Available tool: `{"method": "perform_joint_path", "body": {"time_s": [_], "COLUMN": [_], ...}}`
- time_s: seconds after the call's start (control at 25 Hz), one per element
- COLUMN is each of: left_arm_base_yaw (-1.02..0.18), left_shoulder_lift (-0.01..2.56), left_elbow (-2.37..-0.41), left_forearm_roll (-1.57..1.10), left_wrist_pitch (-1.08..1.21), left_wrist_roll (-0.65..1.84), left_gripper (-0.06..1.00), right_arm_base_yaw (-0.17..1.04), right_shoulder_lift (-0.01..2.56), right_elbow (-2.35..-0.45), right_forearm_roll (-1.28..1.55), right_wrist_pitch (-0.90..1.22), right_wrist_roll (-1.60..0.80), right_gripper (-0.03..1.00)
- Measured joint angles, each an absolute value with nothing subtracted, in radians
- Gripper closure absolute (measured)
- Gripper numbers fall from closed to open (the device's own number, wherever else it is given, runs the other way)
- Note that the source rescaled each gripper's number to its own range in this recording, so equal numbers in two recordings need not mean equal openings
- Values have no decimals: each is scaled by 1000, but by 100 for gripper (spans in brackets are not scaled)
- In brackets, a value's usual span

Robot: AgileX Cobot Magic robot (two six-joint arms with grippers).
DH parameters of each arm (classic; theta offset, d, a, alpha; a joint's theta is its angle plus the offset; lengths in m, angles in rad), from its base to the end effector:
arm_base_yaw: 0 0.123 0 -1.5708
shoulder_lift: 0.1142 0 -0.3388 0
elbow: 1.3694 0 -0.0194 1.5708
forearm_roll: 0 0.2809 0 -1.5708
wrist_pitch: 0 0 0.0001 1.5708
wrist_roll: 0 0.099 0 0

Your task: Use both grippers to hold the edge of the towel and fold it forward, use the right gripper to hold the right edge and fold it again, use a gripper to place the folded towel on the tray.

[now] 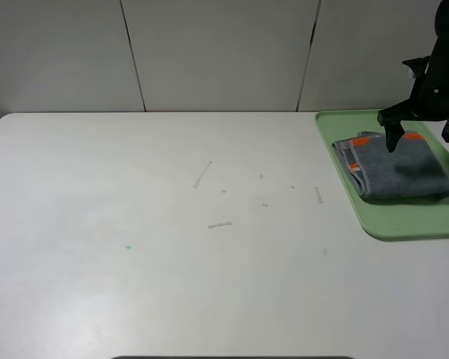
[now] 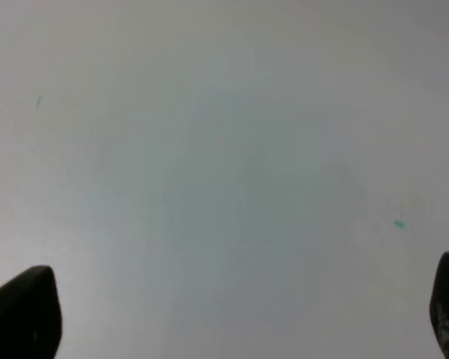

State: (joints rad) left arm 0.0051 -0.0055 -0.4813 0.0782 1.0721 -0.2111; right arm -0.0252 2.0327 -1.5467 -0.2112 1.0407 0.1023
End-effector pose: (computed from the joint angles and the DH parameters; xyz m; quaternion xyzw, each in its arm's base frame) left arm -0.0247 0.0067 0.2814 -0.0941 0.8538 -0.0136 0.5119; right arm 0.4640 -0.0296 0.2195 0.0161 0.9933 -0.0917 0.0688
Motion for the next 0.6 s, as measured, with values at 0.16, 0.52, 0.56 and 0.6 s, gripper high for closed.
{"method": "perform_joint_path", "body": {"time_s": [0.16, 0.52, 0.56, 0.6], "left_arm_base_yaw": [5, 5, 5, 5], "left_shoulder_lift": [-5, -5, -5, -5], "left_elbow": [-481, -481, -481, -481], "left_forearm_roll": [78, 78, 78, 78], "left_wrist_pitch": [1072, 1072, 1072, 1072], "left_wrist_roll": [-211, -211, -211, -211], "left_gripper": [-4, -4, -4, -4], "right_arm_base_yaw": [-25, -25, -25, -25], "right_shoulder_lift": [1966, 1774, 1745, 1720], "right_elbow": [-1547, -1489, -1464, -1440], "right_forearm_roll": [-140, -14, 0, 0], "right_wrist_pitch": [1131, 1208, 1208, 1208], "right_wrist_roll": [102, 94, 94, 94], "right_gripper": [-3, -3, -3, -3]}}
